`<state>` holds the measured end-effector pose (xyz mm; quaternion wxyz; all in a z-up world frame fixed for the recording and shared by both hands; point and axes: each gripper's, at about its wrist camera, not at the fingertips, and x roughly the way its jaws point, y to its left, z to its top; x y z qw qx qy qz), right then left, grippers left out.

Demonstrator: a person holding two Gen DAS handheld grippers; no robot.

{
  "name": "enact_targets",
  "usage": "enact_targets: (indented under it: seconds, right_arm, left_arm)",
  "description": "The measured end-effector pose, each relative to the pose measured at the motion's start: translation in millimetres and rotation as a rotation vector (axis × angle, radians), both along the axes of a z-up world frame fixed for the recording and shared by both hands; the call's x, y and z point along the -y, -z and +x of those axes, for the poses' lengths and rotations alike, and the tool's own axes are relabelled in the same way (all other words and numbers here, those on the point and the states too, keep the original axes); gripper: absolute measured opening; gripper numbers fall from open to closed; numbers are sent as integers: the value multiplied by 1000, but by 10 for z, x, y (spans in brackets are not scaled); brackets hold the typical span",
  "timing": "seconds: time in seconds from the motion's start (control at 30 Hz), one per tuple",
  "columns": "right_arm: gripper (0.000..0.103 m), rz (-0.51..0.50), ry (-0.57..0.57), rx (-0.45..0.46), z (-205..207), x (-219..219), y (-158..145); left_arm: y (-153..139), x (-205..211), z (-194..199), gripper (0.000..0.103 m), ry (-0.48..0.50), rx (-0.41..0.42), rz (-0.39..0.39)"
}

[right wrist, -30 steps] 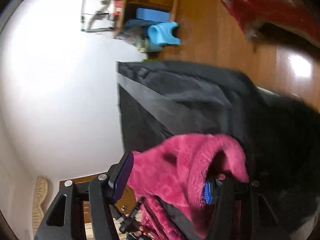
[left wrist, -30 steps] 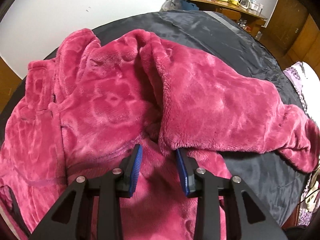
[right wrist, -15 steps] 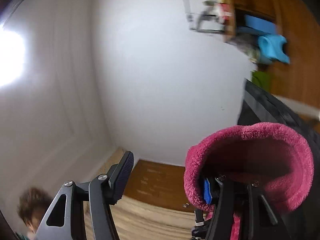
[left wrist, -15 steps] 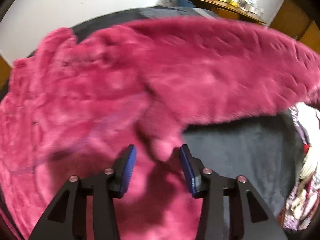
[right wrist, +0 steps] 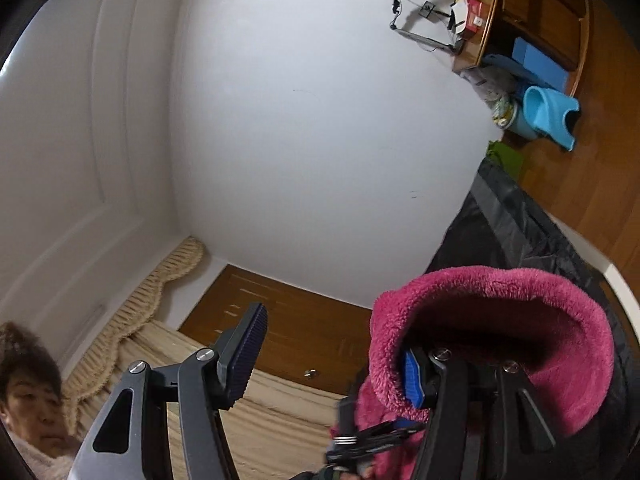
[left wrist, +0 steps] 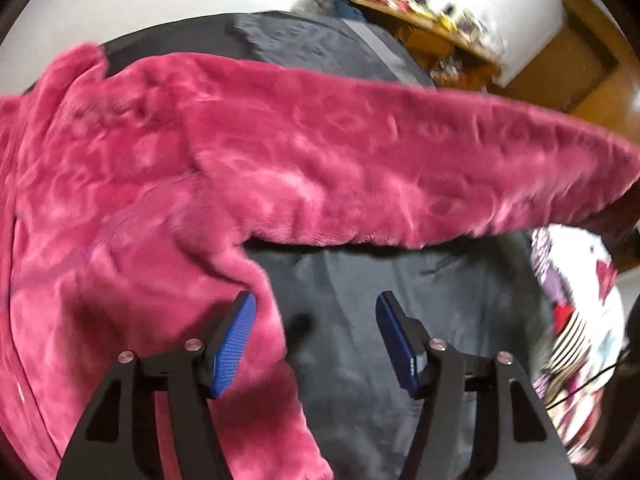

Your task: Fold clothes

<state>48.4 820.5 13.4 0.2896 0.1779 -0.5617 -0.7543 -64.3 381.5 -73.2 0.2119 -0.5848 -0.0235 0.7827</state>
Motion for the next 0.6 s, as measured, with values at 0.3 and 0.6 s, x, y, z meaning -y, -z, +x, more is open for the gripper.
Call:
enact_targets:
  seconds: [0.3, 0.6]
  right_arm:
    - [61, 163, -41, -2, -305, 481, -436]
    - [61, 465, -176, -63, -666, 1741, -1082]
  left_arm:
    - [-330, 494, 100, 67, -142, -2, 11]
    - [-384, 1393, 231, 69, -208, 4, 44]
